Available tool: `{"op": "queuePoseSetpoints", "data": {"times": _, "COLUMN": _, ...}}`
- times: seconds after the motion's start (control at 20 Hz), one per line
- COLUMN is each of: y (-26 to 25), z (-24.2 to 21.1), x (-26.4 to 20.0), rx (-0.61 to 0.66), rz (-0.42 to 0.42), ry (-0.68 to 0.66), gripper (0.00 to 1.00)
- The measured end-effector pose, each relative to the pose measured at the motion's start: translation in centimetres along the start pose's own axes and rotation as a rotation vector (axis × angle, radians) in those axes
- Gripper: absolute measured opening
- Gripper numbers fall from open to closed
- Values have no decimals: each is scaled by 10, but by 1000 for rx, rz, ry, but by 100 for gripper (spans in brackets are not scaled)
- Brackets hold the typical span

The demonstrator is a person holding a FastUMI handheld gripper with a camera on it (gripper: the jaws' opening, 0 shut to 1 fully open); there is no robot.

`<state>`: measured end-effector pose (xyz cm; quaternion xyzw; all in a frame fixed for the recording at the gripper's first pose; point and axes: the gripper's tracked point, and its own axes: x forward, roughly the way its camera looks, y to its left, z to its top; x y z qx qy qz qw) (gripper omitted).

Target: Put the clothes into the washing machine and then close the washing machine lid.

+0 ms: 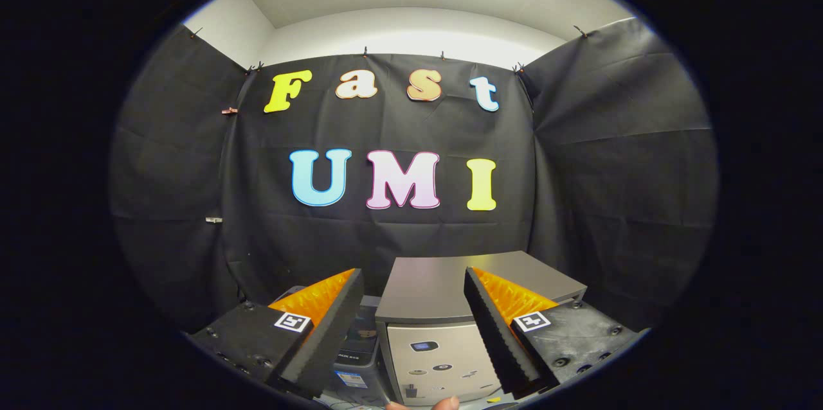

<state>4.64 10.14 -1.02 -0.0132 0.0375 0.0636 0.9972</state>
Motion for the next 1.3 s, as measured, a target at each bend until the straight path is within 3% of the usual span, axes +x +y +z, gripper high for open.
{"op": "queuePoseSetpoints", "data": {"times": 1.3, "y": -10, "z": 14, "x": -13, "rx": 29, "rz": -18, "ry": 10, "gripper": 99}}
